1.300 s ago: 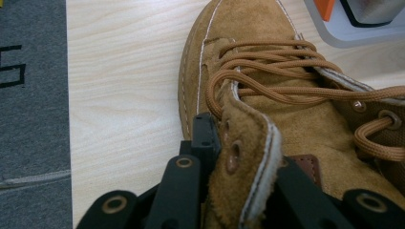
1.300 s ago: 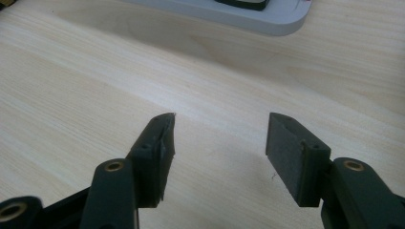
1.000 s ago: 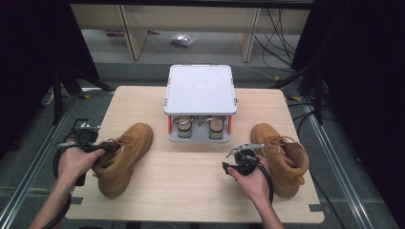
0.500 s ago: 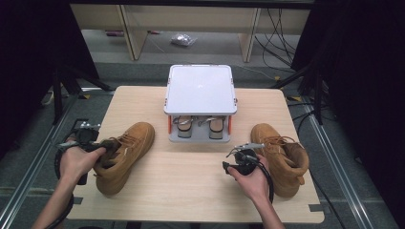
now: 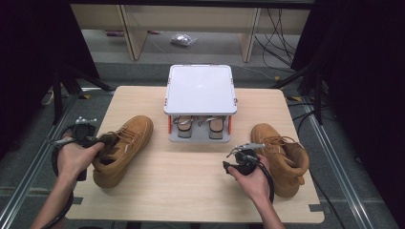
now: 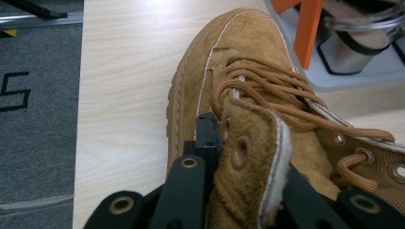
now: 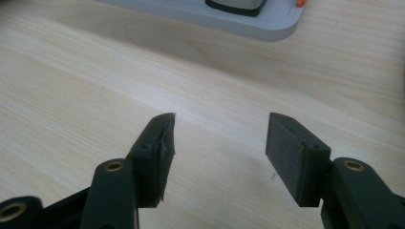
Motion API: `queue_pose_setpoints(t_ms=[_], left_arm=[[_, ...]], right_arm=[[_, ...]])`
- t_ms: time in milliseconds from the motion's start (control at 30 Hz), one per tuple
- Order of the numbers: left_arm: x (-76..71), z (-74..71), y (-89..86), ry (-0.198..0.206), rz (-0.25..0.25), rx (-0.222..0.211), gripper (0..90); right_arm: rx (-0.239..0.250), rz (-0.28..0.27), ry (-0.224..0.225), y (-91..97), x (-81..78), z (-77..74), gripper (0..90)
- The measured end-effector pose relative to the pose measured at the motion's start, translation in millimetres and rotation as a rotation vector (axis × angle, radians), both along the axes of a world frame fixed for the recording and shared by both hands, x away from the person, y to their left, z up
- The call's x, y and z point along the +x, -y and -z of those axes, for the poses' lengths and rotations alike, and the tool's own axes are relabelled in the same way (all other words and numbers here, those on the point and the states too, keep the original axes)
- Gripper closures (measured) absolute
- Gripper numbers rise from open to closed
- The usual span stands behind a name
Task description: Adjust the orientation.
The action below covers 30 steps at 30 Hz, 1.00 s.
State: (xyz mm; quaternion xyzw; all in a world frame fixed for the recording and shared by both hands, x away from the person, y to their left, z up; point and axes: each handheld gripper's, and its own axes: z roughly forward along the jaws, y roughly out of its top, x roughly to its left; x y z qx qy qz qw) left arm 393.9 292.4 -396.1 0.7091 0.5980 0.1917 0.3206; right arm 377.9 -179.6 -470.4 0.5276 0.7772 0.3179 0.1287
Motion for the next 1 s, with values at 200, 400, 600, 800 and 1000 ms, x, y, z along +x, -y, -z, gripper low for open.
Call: queue_pose_setpoints(t_ms=[200,400,600,800,1000], left_arm=[[3.4,-6.0,1.4,0.019,-0.004,-0.009,85.0],[7.2,-10.1,2.5,0.038,-0.011,-0.022,85.0],[10.3,-14.7,3.1,0.048,-0.011,-0.028,85.0],[11.1,-19.6,2.2,0.063,-0.018,-0.03,85.0],[13.2,-24.0,2.8,0.072,-0.022,-0.031,85.1]], right_arm=[[0.01,-0.002,0.009,-3.5,-1.0,1.4,43.9],[0.037,-0.004,0.026,-2.8,-1.5,3.4,45.0],[0.051,-0.003,0.044,-1.0,-1.1,3.7,49.3],[0.063,0.033,0.037,-5.1,-4.5,2.2,53.6],[0.059,-0.008,0.073,-2.0,-2.3,3.8,53.9]])
